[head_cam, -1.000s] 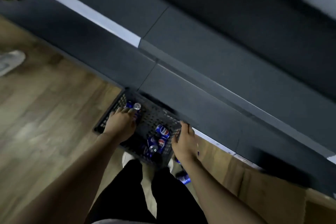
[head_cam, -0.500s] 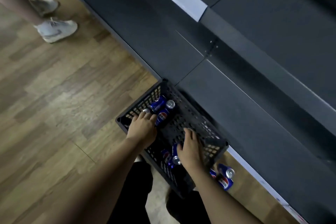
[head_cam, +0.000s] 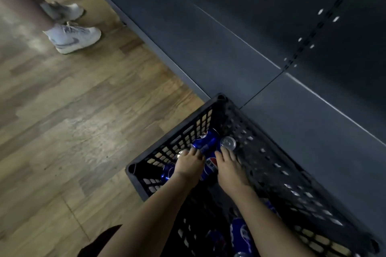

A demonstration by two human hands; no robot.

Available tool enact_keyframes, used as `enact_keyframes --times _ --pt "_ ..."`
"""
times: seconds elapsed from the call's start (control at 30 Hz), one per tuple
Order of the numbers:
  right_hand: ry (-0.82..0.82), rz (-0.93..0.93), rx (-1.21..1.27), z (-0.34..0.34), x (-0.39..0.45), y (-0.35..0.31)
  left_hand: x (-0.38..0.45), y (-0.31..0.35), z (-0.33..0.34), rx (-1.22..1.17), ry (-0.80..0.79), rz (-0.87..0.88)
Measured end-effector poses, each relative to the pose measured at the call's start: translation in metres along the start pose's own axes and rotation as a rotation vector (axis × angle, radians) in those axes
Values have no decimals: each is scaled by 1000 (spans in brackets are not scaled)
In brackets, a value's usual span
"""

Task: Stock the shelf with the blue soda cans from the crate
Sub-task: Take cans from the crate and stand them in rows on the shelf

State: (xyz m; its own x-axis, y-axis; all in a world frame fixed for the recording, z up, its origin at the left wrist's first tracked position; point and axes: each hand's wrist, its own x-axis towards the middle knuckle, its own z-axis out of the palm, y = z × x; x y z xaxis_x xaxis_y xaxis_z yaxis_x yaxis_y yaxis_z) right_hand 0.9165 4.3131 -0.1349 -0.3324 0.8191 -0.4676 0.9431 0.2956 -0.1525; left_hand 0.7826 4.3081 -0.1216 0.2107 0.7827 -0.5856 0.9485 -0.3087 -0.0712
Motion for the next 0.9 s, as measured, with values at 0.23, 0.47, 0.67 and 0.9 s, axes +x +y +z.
enact_keyframes --times 0.23,0.47,0.67,0.9 --pt "25 -130 -389 43 67 13 73 16 46 152 -86 -62" --pt "-35 -155 -708 57 101 27 97 17 68 504 -190 8" --pt "-25 -94 -918 74 112 17 99 18 62 567 -194 3" --pt "40 -113 -983 80 112 27 86 2 66 882 -353 -343"
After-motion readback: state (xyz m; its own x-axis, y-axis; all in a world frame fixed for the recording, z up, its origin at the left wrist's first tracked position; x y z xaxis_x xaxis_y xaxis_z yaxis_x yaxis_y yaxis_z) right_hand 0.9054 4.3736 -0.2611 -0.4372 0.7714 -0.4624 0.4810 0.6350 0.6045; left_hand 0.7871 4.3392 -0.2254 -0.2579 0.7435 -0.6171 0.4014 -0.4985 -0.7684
